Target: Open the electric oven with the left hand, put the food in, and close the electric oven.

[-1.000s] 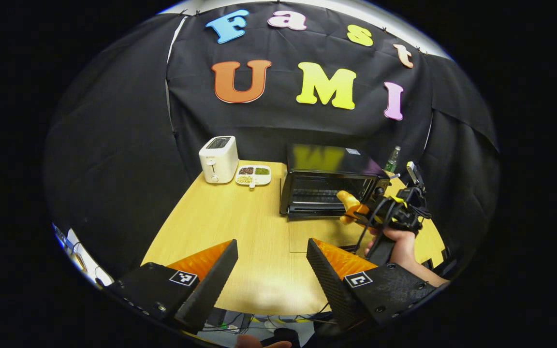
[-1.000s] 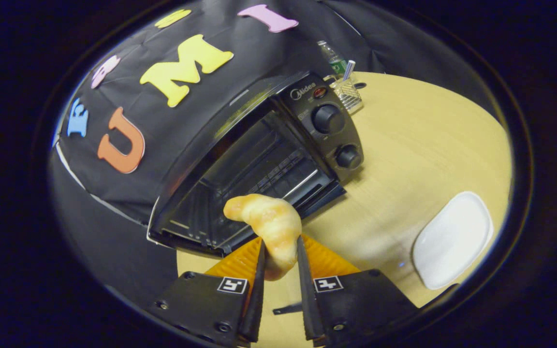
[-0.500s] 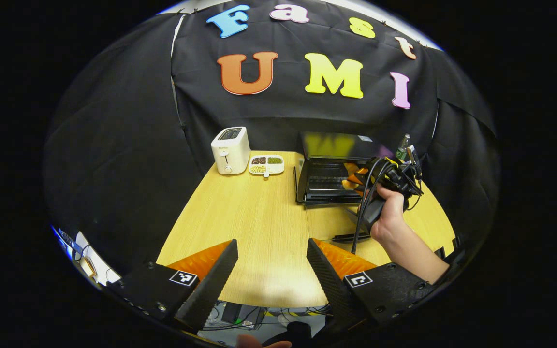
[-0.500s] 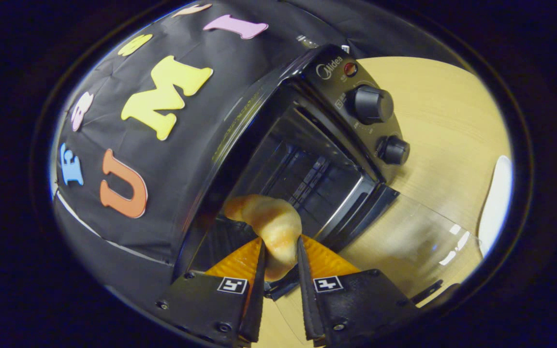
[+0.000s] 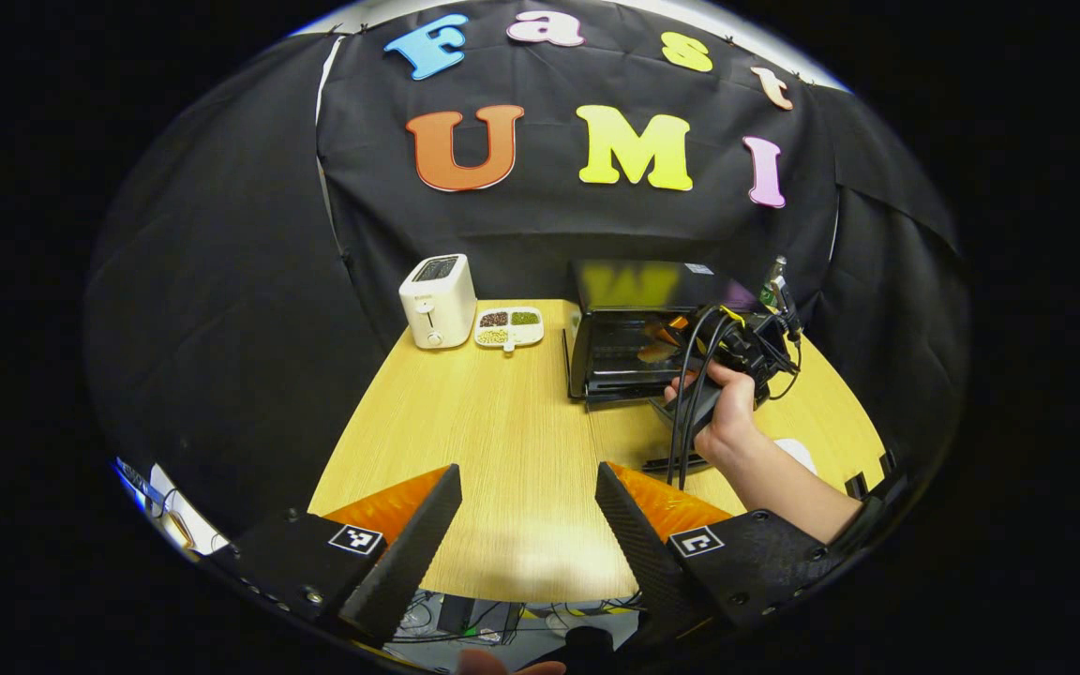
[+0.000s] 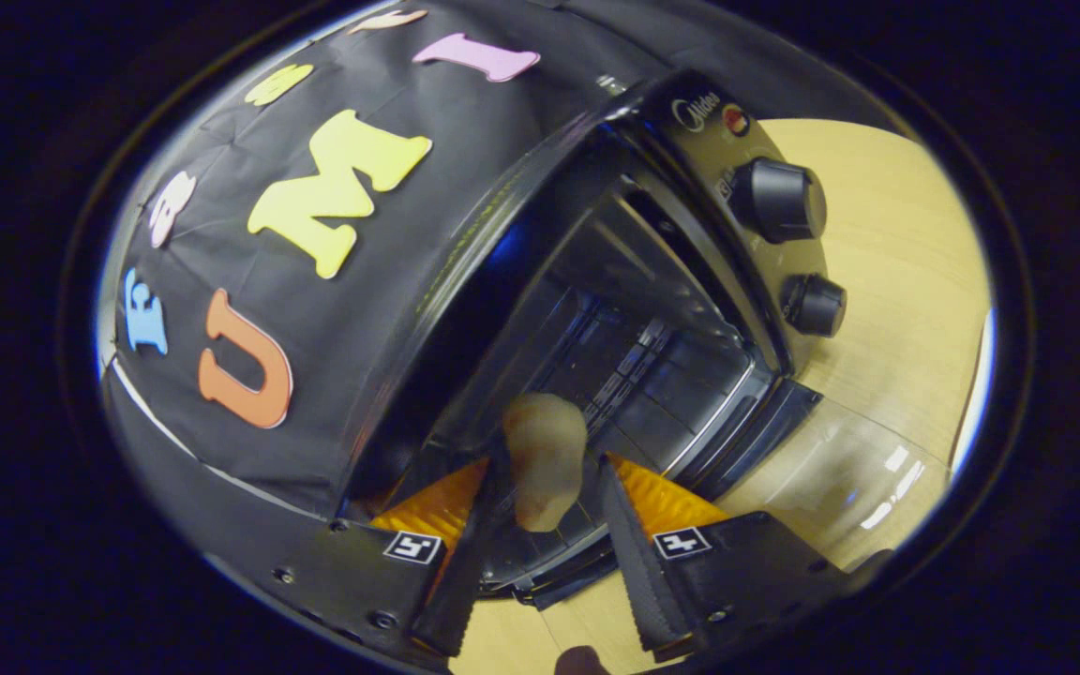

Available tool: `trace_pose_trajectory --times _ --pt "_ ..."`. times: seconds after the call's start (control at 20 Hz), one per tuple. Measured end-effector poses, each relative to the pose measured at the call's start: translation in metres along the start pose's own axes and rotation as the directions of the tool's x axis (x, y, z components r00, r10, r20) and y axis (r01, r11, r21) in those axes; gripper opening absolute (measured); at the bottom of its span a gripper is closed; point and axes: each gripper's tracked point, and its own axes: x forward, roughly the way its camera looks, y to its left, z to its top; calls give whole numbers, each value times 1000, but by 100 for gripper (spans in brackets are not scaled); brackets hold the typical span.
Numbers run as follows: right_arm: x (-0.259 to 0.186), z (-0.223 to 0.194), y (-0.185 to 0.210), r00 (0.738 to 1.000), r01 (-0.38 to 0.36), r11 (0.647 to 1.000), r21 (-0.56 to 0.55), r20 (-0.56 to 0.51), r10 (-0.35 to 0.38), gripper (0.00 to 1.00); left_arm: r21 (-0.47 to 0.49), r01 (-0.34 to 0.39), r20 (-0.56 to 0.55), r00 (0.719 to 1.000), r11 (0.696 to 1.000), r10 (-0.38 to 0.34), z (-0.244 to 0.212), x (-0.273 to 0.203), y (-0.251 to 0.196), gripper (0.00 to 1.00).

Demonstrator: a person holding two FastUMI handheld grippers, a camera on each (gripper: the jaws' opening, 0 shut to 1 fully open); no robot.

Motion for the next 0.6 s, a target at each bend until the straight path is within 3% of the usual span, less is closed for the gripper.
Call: trace_pose_trajectory --times 0.2,0.6 --pt "-20 -5 -8 1000 11 993 -118 -10 -12 82 -17 21 6 1000 1000 -21 0 0 -10 95" --pt "-119 -30 -45 996 20 971 -240 -80 -40 91 -77 73 31 997 994 -71 -2 0 -38 95"
